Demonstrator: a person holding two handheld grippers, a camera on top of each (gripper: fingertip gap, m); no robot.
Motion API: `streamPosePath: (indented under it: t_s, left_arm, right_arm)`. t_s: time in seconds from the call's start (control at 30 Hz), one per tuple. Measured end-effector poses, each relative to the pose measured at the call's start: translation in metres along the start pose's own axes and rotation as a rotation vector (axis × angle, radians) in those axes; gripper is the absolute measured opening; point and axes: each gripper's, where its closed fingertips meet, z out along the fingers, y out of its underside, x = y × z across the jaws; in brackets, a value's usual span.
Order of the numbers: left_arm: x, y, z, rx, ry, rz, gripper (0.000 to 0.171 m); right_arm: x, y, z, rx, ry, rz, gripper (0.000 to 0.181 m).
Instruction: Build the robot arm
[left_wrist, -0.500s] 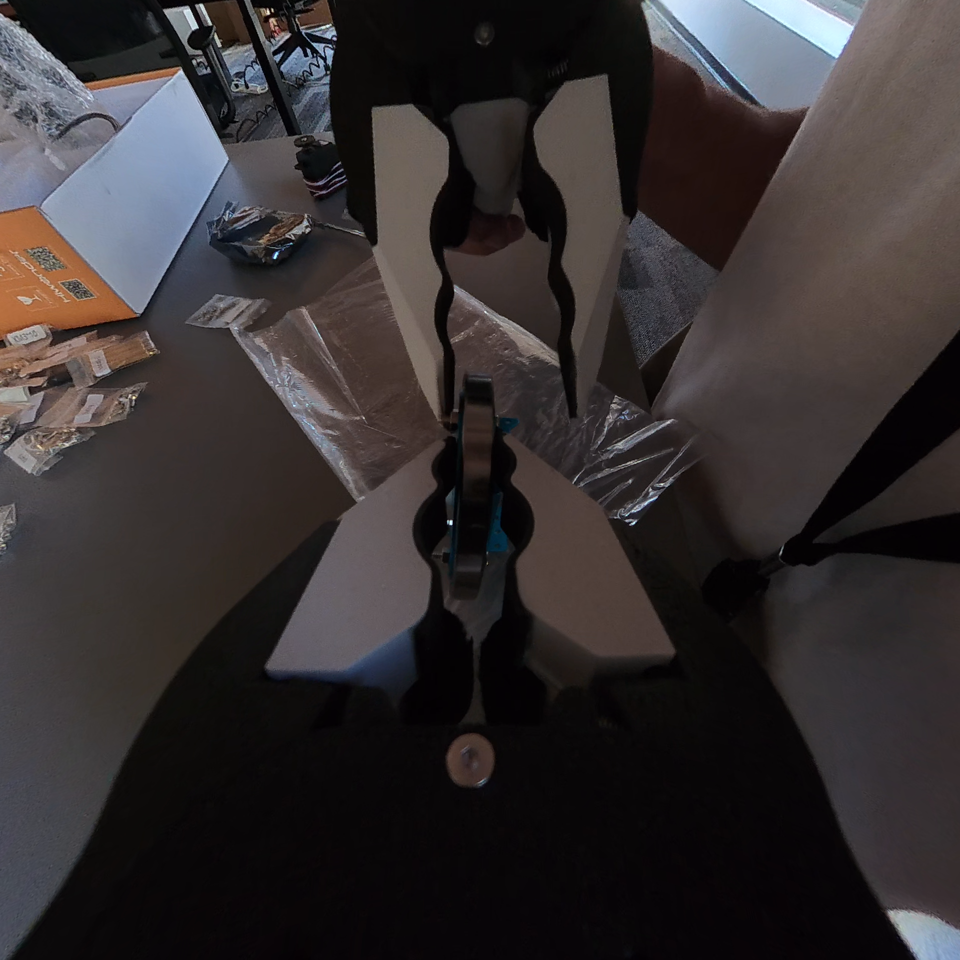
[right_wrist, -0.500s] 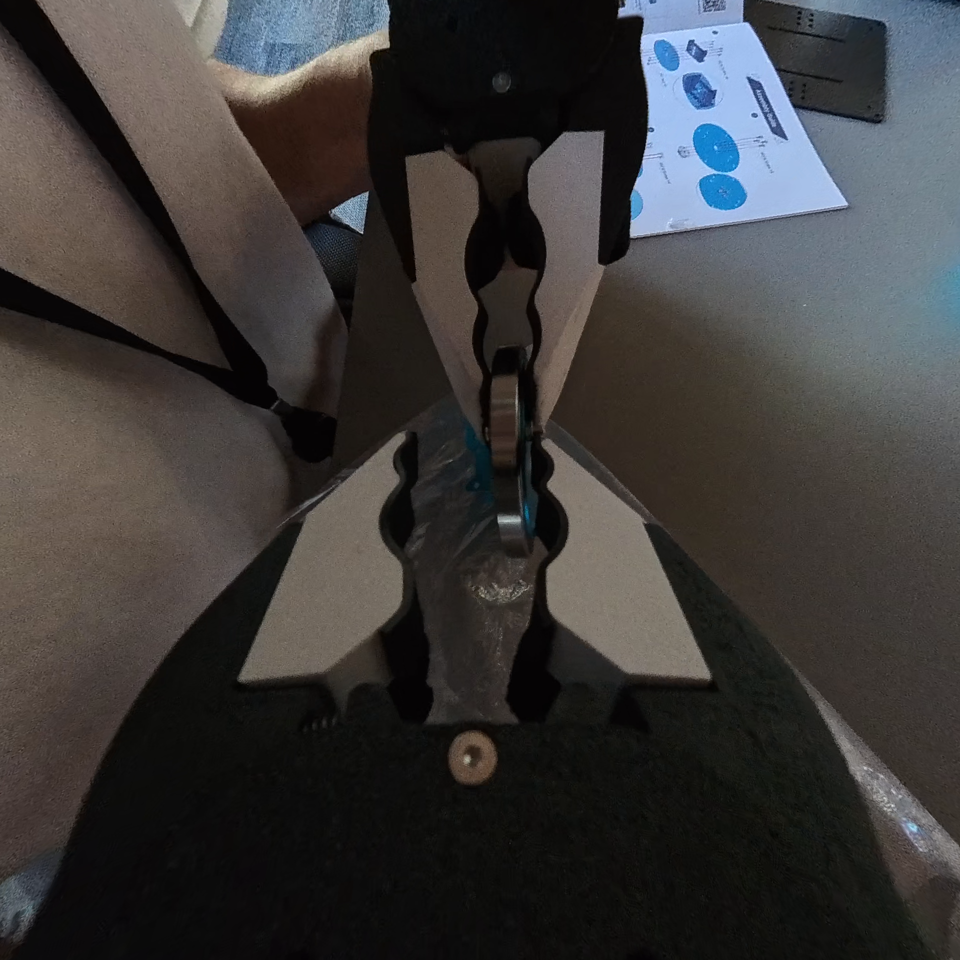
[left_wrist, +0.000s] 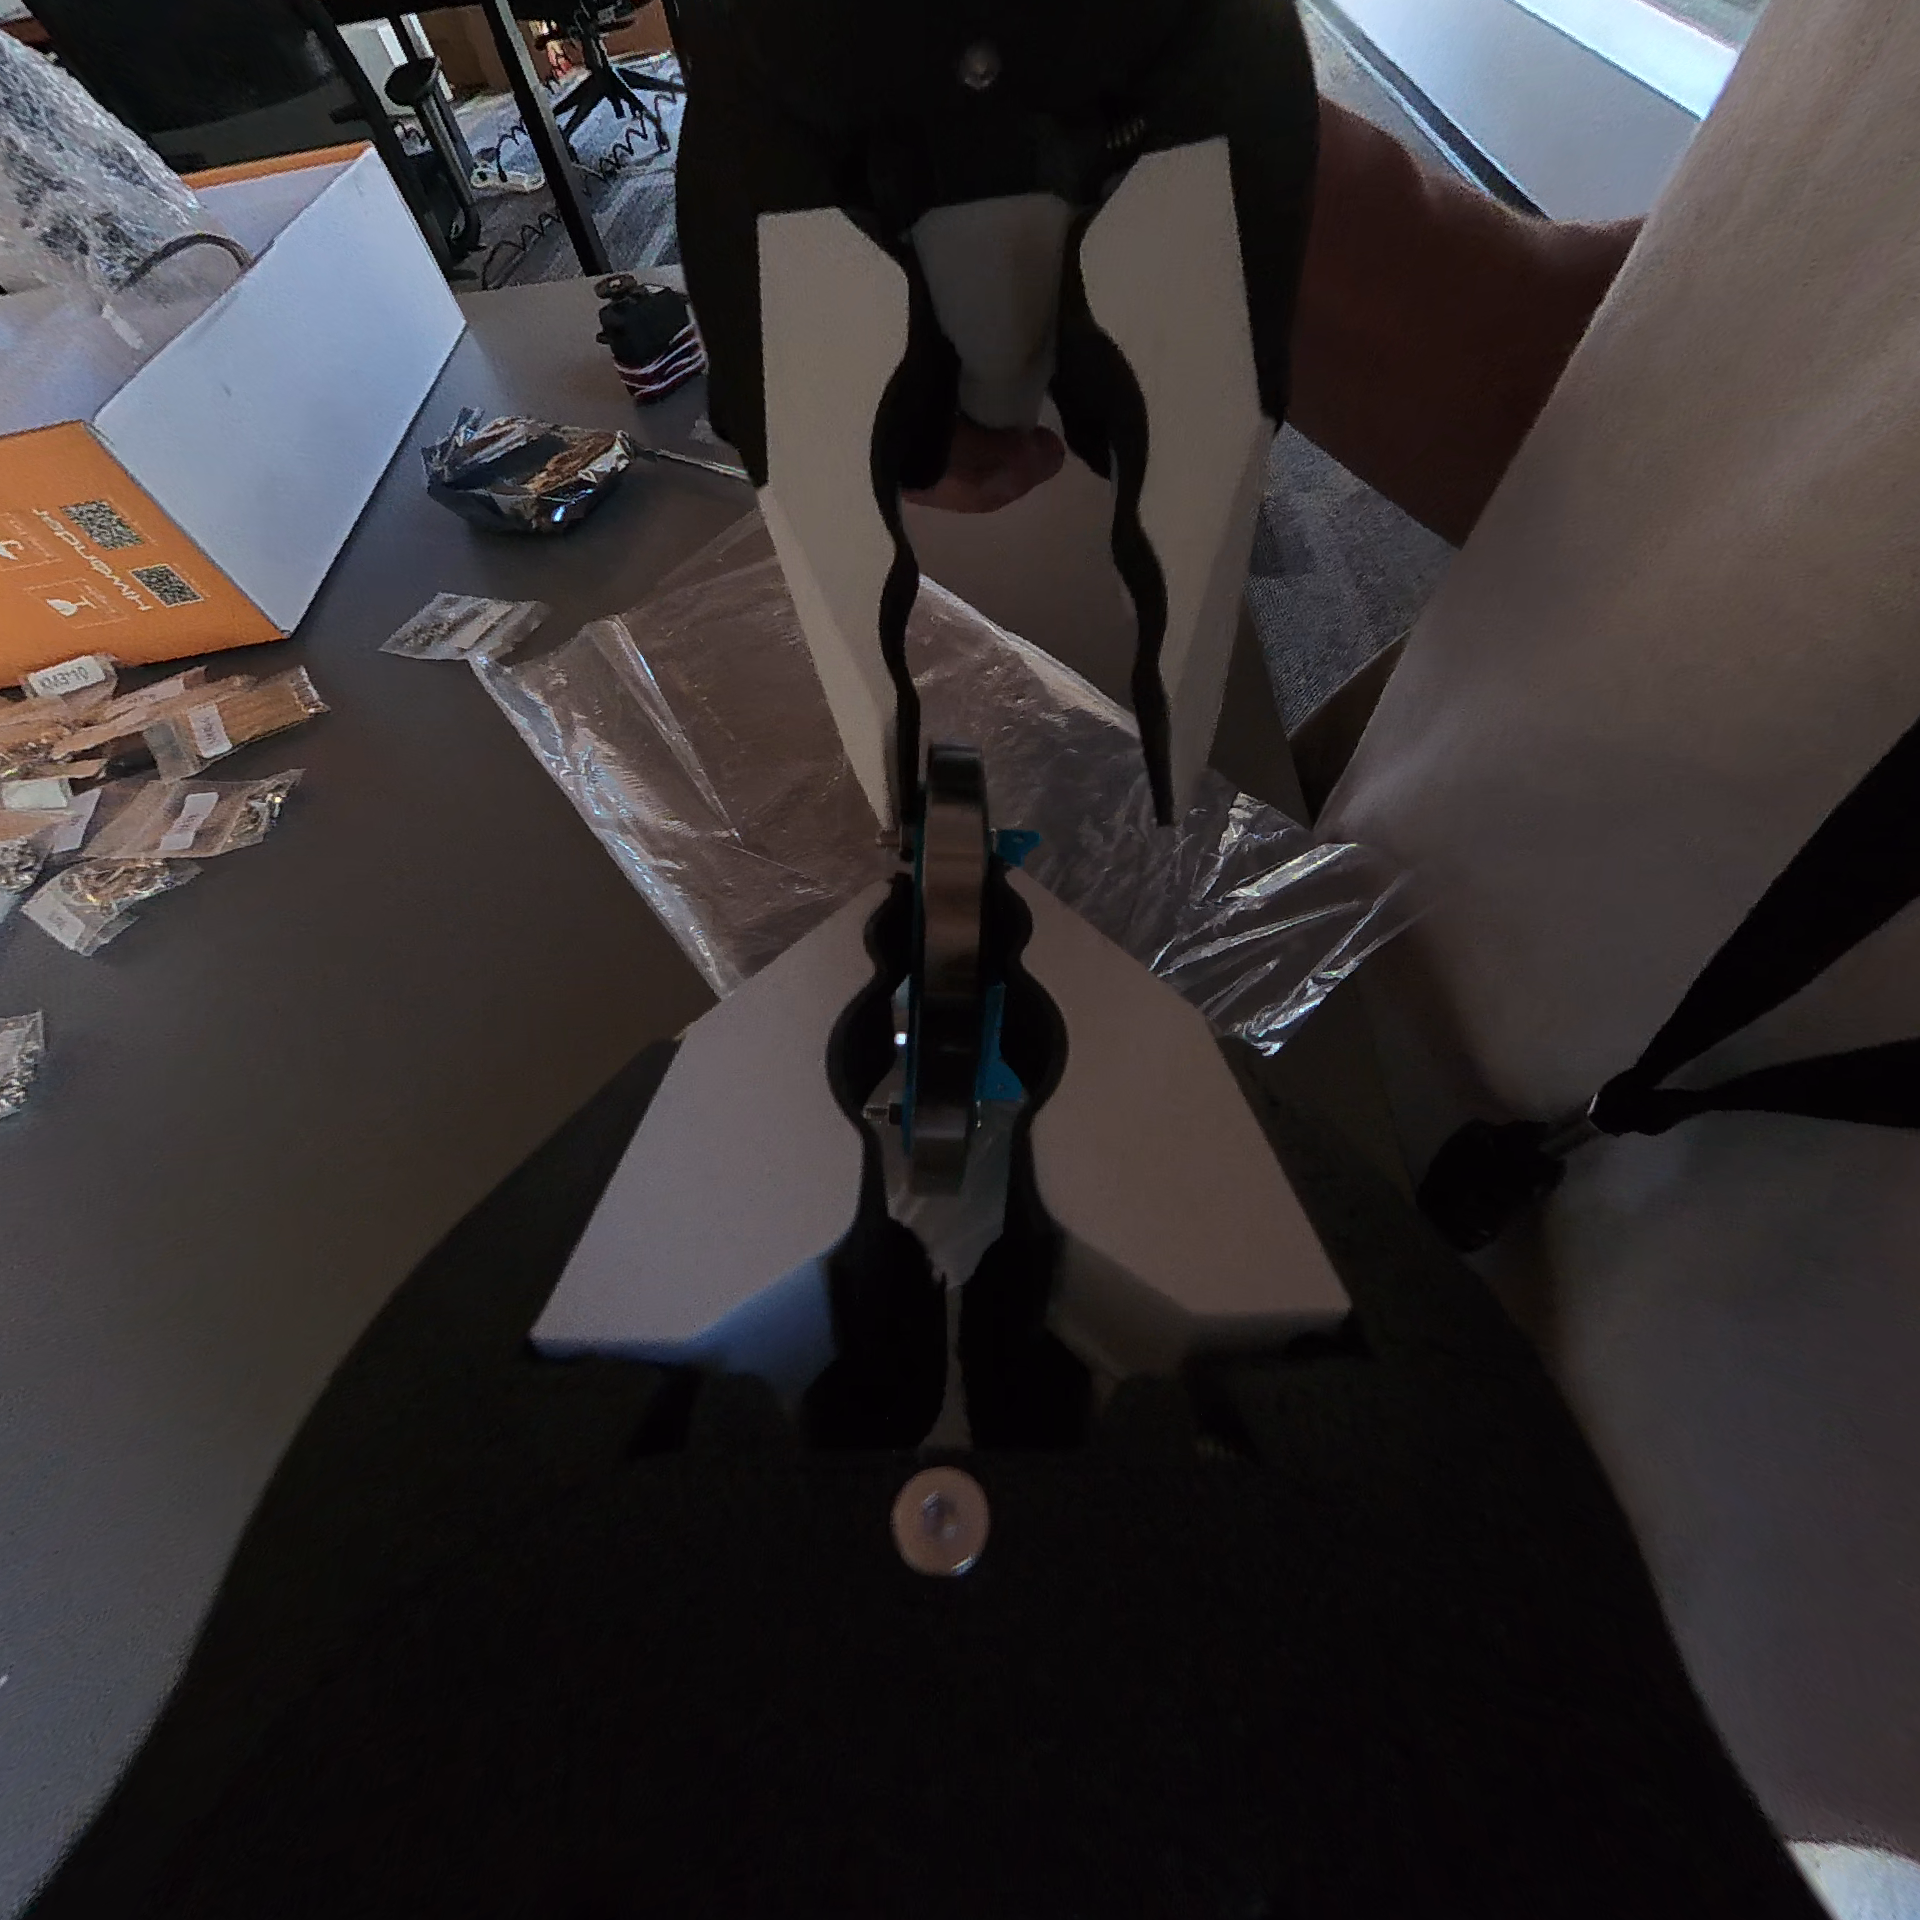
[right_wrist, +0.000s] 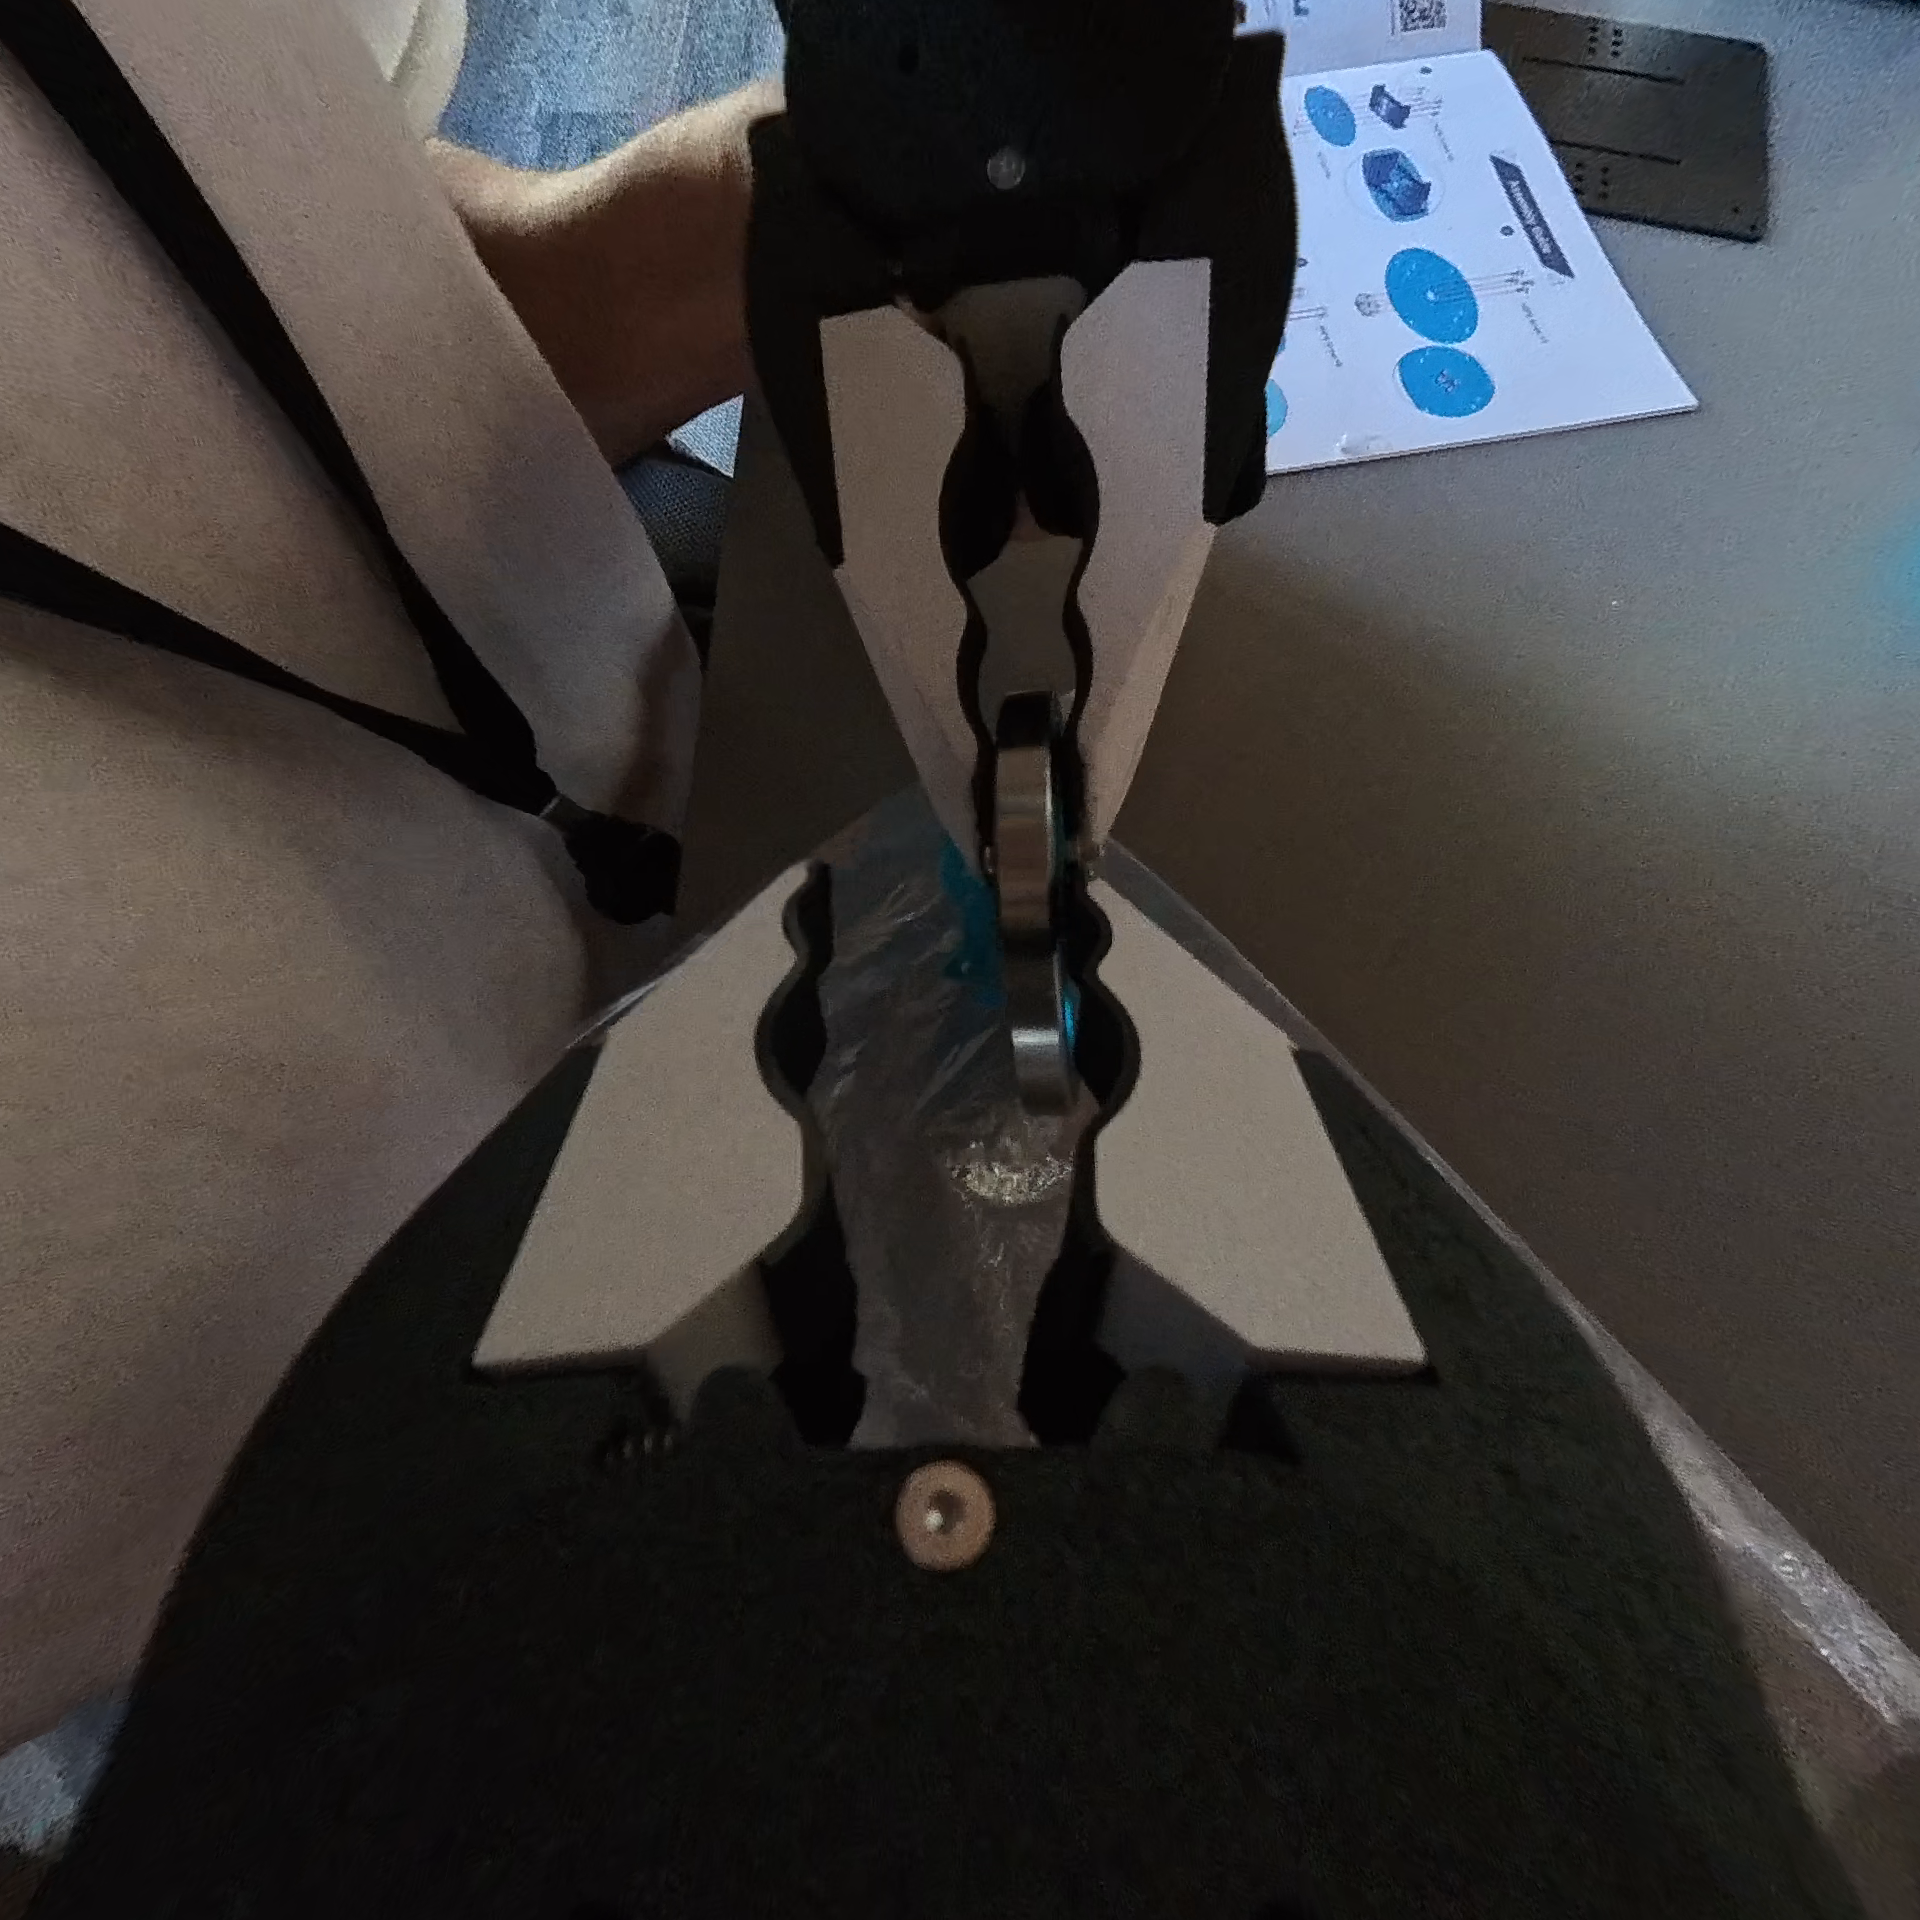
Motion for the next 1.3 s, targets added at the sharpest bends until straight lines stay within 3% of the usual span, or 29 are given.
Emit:
streamPosePath:
  t_s: [0.17,0.23,0.33,0.4,0.53,0.63,0.7,0.8,0.83,0.93,1.03,1.1,1.3]
  left_arm:
    - [-0.006,0.000,-0.001,0.033,-0.013,-0.060,0.014]
    - [-0.007,0.001,-0.005,0.060,0.013,-0.095,0.014]
    - [-0.011,0.004,-0.008,0.070,0.020,-0.131,0.014]
    - [-0.015,0.006,-0.012,0.068,0.008,-0.158,0.013]
    - [-0.025,0.014,-0.026,0.081,0.011,-0.224,0.013]
    - [-0.031,0.017,-0.028,0.019,0.052,-0.286,0.013]
    - [-0.038,0.004,-0.034,0.026,0.076,-0.344,0.013]
    - [-0.036,-0.044,-0.050,0.133,0.130,-0.330,0.012]
    - [-0.037,-0.048,-0.049,0.119,0.129,-0.325,0.012]
    - [-0.043,-0.028,-0.029,0.019,0.125,-0.369,0.012]
    - [-0.043,-0.063,-0.031,0.152,0.210,-0.440,0.012]
    - [-0.040,-0.071,-0.022,0.174,0.226,-0.475,0.012]
    - [-0.029,-0.049,0.026,0.244,0.298,-0.905,0.012]
  right_arm:
    - [0.012,0.000,-0.011,0.090,0.021,0.043,0.034]
    - [0.030,0.018,-0.012,0.078,0.083,0.058,0.028]
    - [0.027,0.016,-0.003,0.163,0.002,0.083,0.026]
    - [0.031,0.010,0.001,0.208,0.002,0.066,0.014]
    - [0.042,0.010,0.002,0.282,-0.064,0.191,0.012]
    - [0.048,0.007,0.004,0.285,-0.106,0.267,0.012]
    - [0.054,-0.003,-0.004,0.298,-0.133,0.326,0.012]
    - [0.050,-0.048,-0.044,0.412,-0.156,0.281,0.011]
    - [0.048,-0.052,-0.051,0.409,-0.147,0.263,0.011]
    - [0.055,-0.022,-0.039,0.255,-0.101,0.307,0.012]
    - [0.052,-0.040,-0.068,0.345,-0.083,0.300,0.011]
    - [0.048,-0.042,-0.082,0.342,-0.051,0.276,0.012]
    - [0.051,0.014,-0.080,0.257,-0.117,0.426,0.014]
